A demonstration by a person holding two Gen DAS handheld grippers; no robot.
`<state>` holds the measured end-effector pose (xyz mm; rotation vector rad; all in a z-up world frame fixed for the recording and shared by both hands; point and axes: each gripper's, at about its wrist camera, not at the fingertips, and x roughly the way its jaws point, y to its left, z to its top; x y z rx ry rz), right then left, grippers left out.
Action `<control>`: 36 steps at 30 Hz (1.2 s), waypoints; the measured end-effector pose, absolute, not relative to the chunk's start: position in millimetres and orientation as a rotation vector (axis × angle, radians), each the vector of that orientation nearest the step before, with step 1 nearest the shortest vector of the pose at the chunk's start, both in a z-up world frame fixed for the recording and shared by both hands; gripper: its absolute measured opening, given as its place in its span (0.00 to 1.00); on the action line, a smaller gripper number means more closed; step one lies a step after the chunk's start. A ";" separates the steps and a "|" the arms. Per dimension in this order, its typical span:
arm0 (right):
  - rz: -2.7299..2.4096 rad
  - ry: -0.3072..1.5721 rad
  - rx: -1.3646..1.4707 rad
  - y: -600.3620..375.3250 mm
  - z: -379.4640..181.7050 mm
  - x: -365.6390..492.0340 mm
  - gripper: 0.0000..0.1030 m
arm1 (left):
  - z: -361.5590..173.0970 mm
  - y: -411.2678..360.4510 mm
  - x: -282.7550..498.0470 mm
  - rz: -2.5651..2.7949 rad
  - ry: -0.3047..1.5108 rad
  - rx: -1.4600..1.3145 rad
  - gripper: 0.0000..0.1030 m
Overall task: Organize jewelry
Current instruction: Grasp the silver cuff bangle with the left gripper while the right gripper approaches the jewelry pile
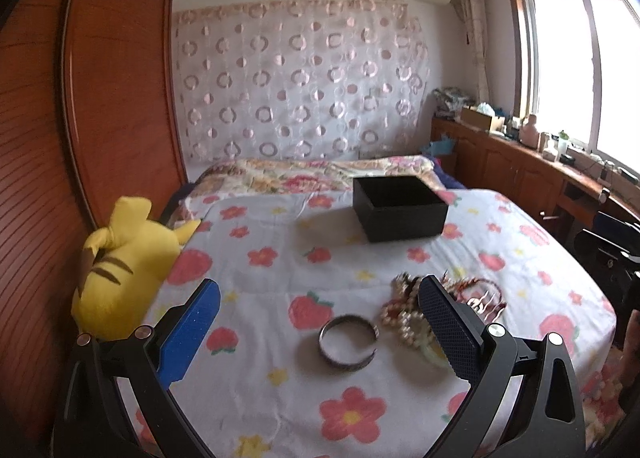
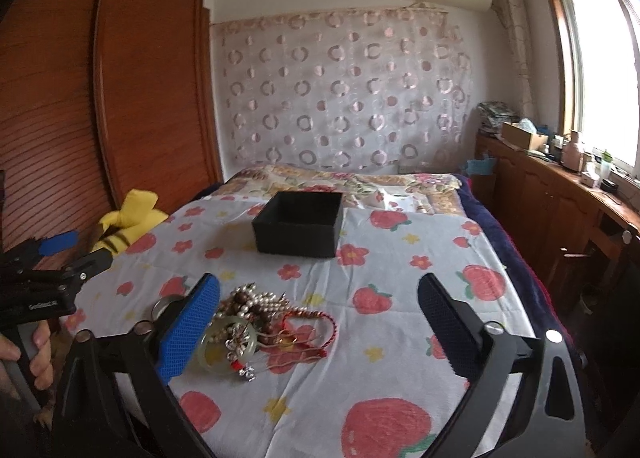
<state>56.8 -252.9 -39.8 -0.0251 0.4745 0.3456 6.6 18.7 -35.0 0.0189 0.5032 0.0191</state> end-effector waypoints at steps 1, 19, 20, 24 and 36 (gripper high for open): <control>0.357 0.485 -0.032 -250.4 -41.9 57.5 0.87 | -39.9 21.9 8.2 0.016 0.512 0.016 0.93; 0.532 0.625 -0.094 -227.6 -86.1 60.1 0.78 | -113.1 29.4 40.8 -0.154 0.757 -0.014 0.93; 0.538 0.632 -0.102 -226.0 -88.5 59.6 0.78 | -115.3 28.3 43.7 -0.159 0.763 -0.014 0.93; 0.546 0.648 -0.124 -223.0 -95.6 59.2 0.78 | -120.9 23.5 56.9 -0.181 0.786 -0.020 0.92; 0.533 0.650 -0.118 -228.4 -99.6 63.3 0.78 | -132.0 12.0 75.2 -0.193 0.864 0.030 0.71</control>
